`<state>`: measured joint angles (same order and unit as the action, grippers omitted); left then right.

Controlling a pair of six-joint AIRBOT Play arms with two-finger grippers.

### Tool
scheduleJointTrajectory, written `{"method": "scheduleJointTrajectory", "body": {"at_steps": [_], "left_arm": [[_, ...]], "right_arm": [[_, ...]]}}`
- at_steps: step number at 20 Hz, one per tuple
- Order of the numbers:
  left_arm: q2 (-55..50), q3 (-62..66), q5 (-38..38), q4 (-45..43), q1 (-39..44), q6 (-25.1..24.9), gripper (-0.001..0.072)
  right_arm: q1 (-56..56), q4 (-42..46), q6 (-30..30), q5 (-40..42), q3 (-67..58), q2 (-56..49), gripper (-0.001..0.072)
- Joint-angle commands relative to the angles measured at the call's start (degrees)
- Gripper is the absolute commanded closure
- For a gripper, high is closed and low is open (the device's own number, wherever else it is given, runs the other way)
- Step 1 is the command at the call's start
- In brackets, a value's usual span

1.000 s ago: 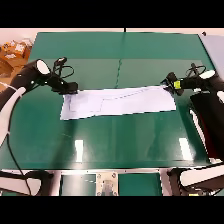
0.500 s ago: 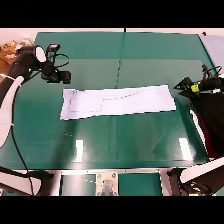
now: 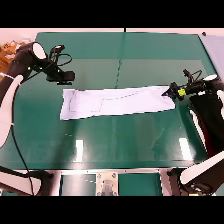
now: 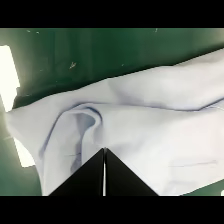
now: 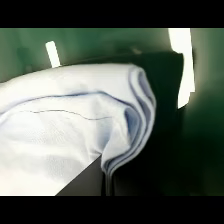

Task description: Fold the shirts.

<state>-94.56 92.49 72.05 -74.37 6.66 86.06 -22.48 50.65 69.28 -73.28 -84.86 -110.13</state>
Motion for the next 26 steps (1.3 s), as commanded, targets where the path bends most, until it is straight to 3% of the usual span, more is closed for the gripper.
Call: {"method": "scheduleJointTrajectory", "body": {"at_steps": [1,5,10,13,16,21,24,26], "left_arm": [[-0.02,0.07,-0.92,4.96,0.00,-0.61,0.0682],[-1.25,0.07,-5.49,8.90,4.17,-1.46,0.0682],[-9.53,-0.04,-16.72,22.49,18.73,-7.28,0.0682],[-16.20,0.20,-24.00,34.47,27.06,-12.26,0.0682],[-21.62,2.51,-25.59,39.63,31.54,-12.96,0.0682],[-22.91,4.83,-22.18,40.59,30.42,-12.87,0.0682],[-22.84,10.64,-9.84,39.34,25.44,-13.07,0.0683],[-22.43,17.27,-0.96,32.33,21.22,-10.21,0.0684]], "right_arm": [[0.94,-0.74,-0.48,-2.51,-2.80,0.04,0.0693],[1.03,-0.92,0.70,-8.07,-5.75,8.09,0.0693],[1.92,-1.31,5.68,-16.06,-5.88,23.52,0.0693],[3.56,-6.99,6.16,-17.81,-5.88,30.23,0.0693],[4.31,-13.00,7.80,-17.79,-5.88,33.33,0.0693],[4.81,-12.04,8.33,-17.29,-5.60,33.51,0.0693],[4.85,-12.09,8.35,-17.18,-5.62,33.51,0.0693],[5.75,-12.22,9.03,-16.92,-5.62,33.51,0.0693]]}}
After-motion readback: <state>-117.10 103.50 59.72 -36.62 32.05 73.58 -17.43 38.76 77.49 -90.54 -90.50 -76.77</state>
